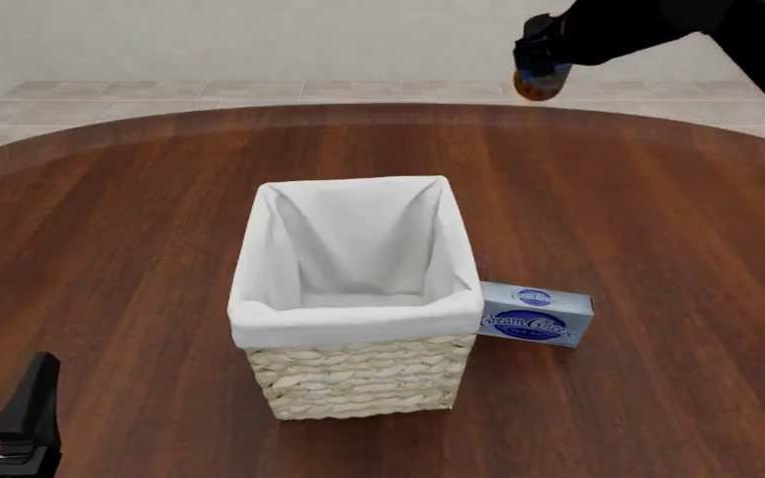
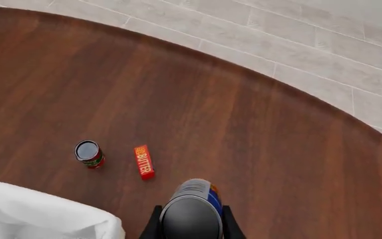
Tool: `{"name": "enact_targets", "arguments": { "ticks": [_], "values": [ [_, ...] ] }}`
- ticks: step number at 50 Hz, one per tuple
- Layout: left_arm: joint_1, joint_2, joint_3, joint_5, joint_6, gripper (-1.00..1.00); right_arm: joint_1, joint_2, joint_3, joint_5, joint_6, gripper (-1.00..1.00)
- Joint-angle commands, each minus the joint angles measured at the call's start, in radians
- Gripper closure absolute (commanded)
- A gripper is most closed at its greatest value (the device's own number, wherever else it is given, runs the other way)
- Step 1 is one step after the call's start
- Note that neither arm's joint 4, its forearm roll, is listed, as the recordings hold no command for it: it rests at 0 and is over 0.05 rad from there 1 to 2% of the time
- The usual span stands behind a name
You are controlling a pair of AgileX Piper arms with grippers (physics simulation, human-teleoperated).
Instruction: Pick up the alphabet soup and put it in the basket.
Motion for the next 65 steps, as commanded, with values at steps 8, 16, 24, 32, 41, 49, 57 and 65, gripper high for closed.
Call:
{"name": "enact_targets", "arguments": {
  "ticks": [8,16,24,32,41,49,57,65],
  "values": [
    [-0.005,0.000,0.000,-0.001,0.000,-1.00,0.073,-0.013,-0.119,0.079,0.006,1.00],
    [-0.004,0.000,0.000,-0.002,-0.002,-1.00,0.115,-0.016,-0.161,0.115,0.016,1.00],
    [-0.004,0.000,0.000,-0.003,-0.002,-1.00,0.170,-0.049,-0.117,0.107,0.021,1.00],
    [-0.002,0.000,0.000,-0.006,-0.003,-1.00,0.216,-0.063,-0.102,0.105,0.028,1.00],
    [0.002,0.000,0.000,-0.007,-0.004,-1.00,0.265,-0.068,-0.105,0.114,0.037,1.00],
    [0.002,0.000,0.000,-0.006,-0.003,-1.00,0.303,-0.072,-0.093,0.121,0.037,1.00],
    [0.001,0.000,0.000,-0.005,-0.003,-1.00,0.345,-0.086,-0.065,0.118,0.035,1.00],
    [0.002,0.000,0.000,-0.004,-0.005,-1.00,0.389,-0.089,-0.048,0.124,0.028,1.00]
  ]
}}
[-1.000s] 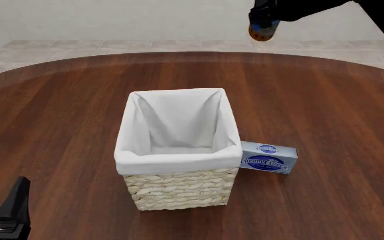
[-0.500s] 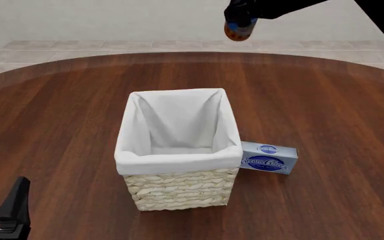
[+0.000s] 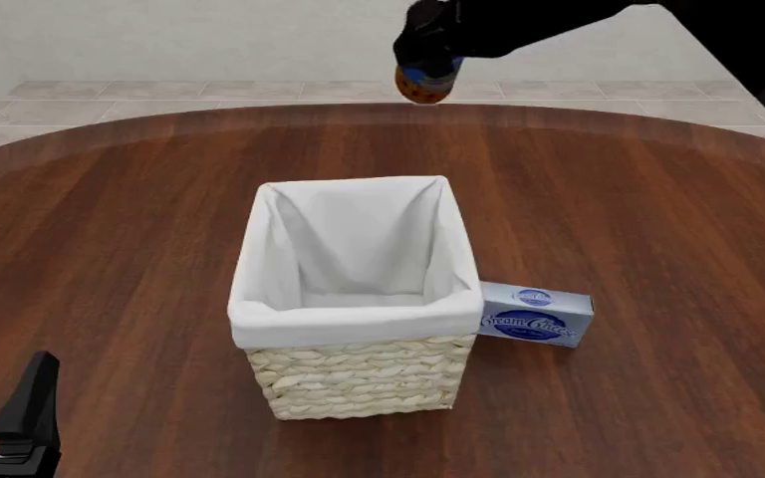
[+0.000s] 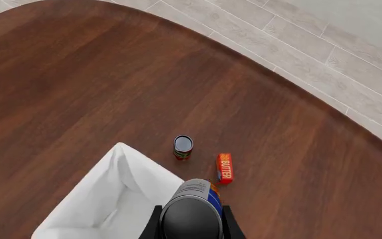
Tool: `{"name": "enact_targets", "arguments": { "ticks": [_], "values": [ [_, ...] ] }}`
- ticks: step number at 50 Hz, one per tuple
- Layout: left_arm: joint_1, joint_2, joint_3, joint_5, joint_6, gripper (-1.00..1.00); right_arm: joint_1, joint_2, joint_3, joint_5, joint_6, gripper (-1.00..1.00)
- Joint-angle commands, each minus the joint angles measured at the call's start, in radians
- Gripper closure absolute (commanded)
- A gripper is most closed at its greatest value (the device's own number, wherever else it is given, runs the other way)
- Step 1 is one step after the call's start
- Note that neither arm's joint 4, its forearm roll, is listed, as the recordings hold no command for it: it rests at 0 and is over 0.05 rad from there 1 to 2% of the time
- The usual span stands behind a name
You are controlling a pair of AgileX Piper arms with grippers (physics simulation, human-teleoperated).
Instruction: Pick up the alphabet soup and put it in the basket.
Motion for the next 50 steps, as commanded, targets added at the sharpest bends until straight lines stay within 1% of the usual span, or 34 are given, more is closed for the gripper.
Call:
{"name": "enact_targets", "arguments": {
  "ticks": [1,11,20,31,33,36,44,50],
  "values": [
    [0.002,0.000,0.000,0.001,-0.002,-1.00,0.070,-0.015,0.017,0.007,0.017,1.00],
    [0.003,0.000,0.000,0.000,-0.003,-1.00,0.106,-0.013,0.017,0.021,0.025,1.00],
    [0.003,0.000,0.000,0.001,-0.004,-1.00,0.128,-0.030,0.064,0.004,0.029,1.00],
    [0.004,0.000,0.000,0.002,-0.004,-1.00,0.163,-0.044,0.115,-0.004,0.019,1.00],
    [0.004,0.000,0.000,0.002,-0.004,-1.00,0.168,-0.049,0.137,-0.009,0.003,1.00],
    [0.004,0.000,0.000,0.002,-0.004,-1.00,0.173,-0.048,0.140,-0.006,0.009,1.00],
    [0.005,0.000,0.000,0.001,-0.006,-1.00,0.177,-0.054,0.167,-0.009,-0.004,1.00],
    [0.005,0.000,0.000,0.001,-0.006,-1.00,0.195,-0.058,0.169,0.005,0.005,1.00]
  ]
}}
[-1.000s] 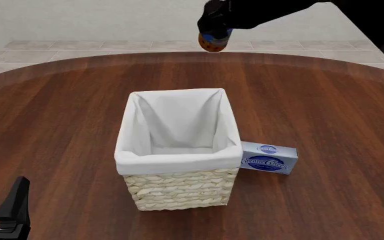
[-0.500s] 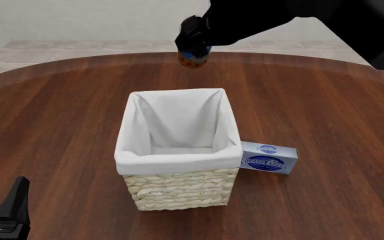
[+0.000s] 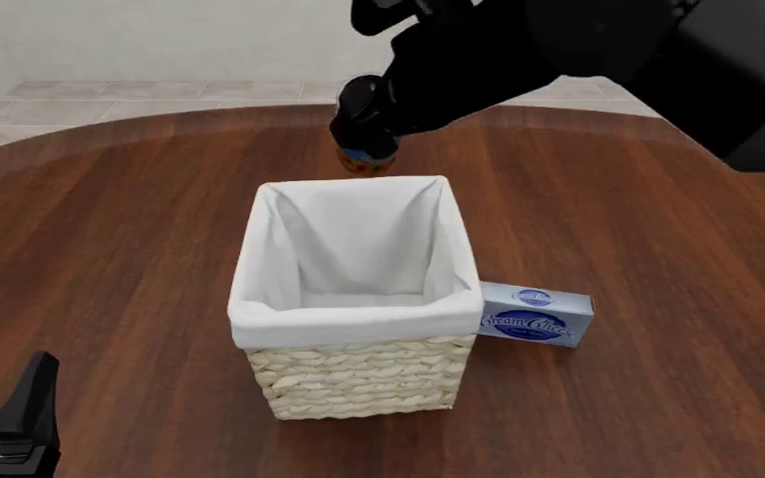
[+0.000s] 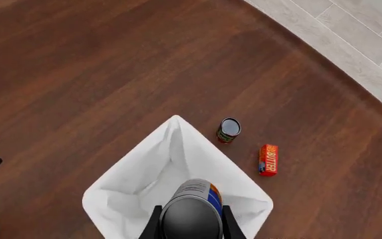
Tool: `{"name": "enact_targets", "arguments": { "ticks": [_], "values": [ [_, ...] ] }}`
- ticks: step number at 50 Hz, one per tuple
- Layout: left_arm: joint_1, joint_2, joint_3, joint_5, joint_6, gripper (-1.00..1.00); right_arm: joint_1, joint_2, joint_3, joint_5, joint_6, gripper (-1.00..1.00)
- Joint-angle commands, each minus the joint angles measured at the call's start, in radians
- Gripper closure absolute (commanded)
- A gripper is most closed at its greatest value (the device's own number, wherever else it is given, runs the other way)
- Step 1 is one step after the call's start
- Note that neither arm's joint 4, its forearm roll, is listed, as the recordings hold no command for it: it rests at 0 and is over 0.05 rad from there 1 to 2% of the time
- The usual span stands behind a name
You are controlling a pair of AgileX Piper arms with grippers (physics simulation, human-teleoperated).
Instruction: Pick up the alphabet soup and put it in the basket.
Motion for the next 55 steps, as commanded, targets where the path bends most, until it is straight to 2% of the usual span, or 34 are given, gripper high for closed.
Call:
{"name": "enact_targets", "arguments": {
  "ticks": [1,7,16,31,38,55],
  "values": [
    [0.001,0.000,0.000,0.000,-0.001,-1.00,0.027,-0.015,0.015,0.009,0.024,1.00],
    [0.001,0.000,0.000,0.000,-0.001,-1.00,0.052,-0.017,0.014,0.031,0.050,1.00],
    [0.001,0.000,0.000,0.001,-0.001,-1.00,0.080,-0.015,0.002,0.076,0.045,1.00],
    [0.001,0.000,0.000,0.001,-0.001,-1.00,0.068,-0.010,-0.006,0.102,0.022,1.00],
    [0.001,0.000,0.000,0.002,-0.001,-1.00,0.079,-0.019,0.036,0.096,0.007,1.00],
    [-0.004,0.000,0.000,0.005,0.001,-1.00,0.122,-0.040,0.133,0.071,0.019,1.00]
  ]
}}
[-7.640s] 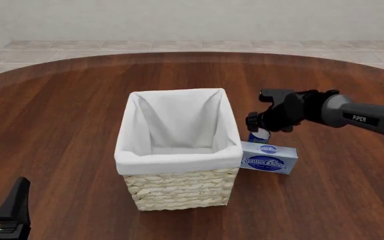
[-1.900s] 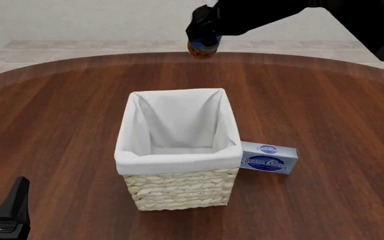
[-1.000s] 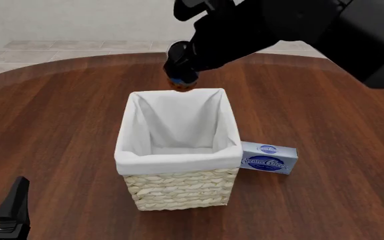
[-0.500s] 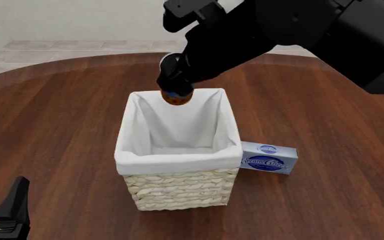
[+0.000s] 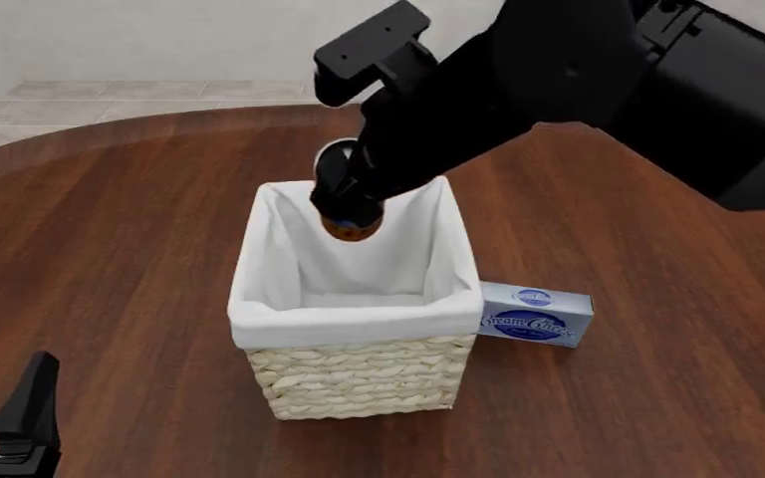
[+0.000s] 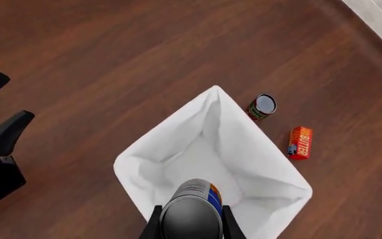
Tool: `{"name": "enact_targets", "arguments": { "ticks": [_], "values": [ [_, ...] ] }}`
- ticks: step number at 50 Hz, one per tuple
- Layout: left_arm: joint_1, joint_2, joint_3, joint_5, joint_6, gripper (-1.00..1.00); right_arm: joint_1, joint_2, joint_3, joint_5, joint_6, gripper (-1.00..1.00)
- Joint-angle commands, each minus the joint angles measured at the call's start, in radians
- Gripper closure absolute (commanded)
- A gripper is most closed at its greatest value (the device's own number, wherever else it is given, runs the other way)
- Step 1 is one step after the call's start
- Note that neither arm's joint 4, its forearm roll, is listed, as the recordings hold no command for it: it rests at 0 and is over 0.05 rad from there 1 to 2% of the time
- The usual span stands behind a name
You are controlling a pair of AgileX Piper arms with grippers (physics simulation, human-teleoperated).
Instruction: Pick up the alphabet soup and put it in the basket.
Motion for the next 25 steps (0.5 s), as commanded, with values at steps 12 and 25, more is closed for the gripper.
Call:
{"name": "enact_targets", "arguments": {
  "ticks": [12,25],
  "values": [
    [-0.003,0.000,0.000,0.003,0.001,-1.00,0.029,-0.014,0.108,-0.041,0.032,1.00],
    [-0.003,0.000,0.000,0.005,0.000,-1.00,0.020,-0.012,0.137,-0.059,0.035,1.00]
  ]
}}
